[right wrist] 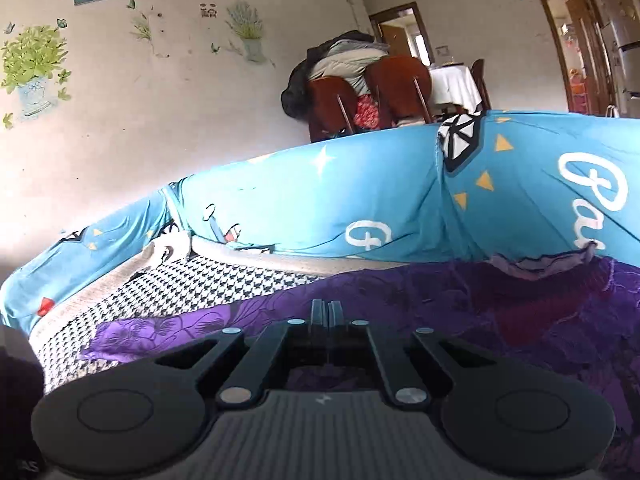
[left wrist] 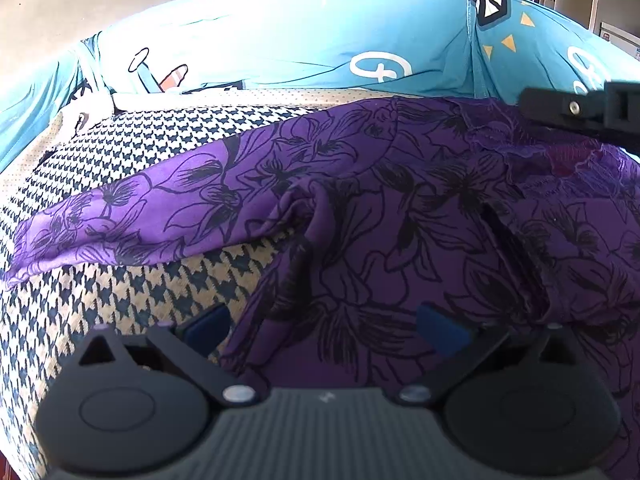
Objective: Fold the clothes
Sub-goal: 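Lay the sleeve across the jacket body and open the right gripper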
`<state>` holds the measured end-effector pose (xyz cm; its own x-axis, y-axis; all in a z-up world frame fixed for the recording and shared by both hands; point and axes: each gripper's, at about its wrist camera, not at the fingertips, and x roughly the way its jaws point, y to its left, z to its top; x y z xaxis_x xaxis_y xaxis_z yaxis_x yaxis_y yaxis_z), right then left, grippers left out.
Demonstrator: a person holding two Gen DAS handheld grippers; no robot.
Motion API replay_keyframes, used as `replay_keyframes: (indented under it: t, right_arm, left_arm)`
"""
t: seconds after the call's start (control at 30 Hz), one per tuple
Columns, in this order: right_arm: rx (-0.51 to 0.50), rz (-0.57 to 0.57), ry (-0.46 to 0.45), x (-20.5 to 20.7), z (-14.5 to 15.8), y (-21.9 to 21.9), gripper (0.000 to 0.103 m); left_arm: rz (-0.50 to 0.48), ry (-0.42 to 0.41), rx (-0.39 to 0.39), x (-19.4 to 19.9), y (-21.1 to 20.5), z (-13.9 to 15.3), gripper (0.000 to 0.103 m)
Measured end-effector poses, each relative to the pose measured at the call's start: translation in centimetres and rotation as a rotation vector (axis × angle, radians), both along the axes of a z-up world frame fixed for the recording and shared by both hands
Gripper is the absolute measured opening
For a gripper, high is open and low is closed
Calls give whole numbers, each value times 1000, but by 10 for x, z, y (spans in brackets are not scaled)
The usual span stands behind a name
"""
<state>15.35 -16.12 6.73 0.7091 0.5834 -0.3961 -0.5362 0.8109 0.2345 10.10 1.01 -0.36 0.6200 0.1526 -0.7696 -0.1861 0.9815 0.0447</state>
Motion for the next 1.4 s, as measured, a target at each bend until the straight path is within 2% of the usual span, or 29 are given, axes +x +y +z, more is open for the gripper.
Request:
replay_keyframes:
  t: [0.13,0.23,0.47,0.77,1.0,1.17,1.4]
  right_arm:
    - [-155,-77,-16,-6,-3,-3,4]
    - [-209,-130,16,-7,-6,-20,4]
    - [-253,-273,126,-14,-11,-69,10]
    - [-332,-430,184,-33,-14,-119,21]
    - [-437,-474,137,-45,-14,-148,34]
    - [-513,-506,103,-54,-14,-169,35]
    - [-579,-481,110,-43,-33,-179,35]
  left_arm:
    - [-12,1,-7,1,-2,0,103]
    - [-28,-4,-5,0,-7,1,103]
    - [-75,10,2,-1,-17,-3,103]
    - [-104,20,-19,-4,-22,-3,103]
    - [-113,27,-20,-6,-24,-4,103]
    - [-113,33,-28,-5,-25,-5,103]
    - [-124,43,-20,-3,-30,-7,103]
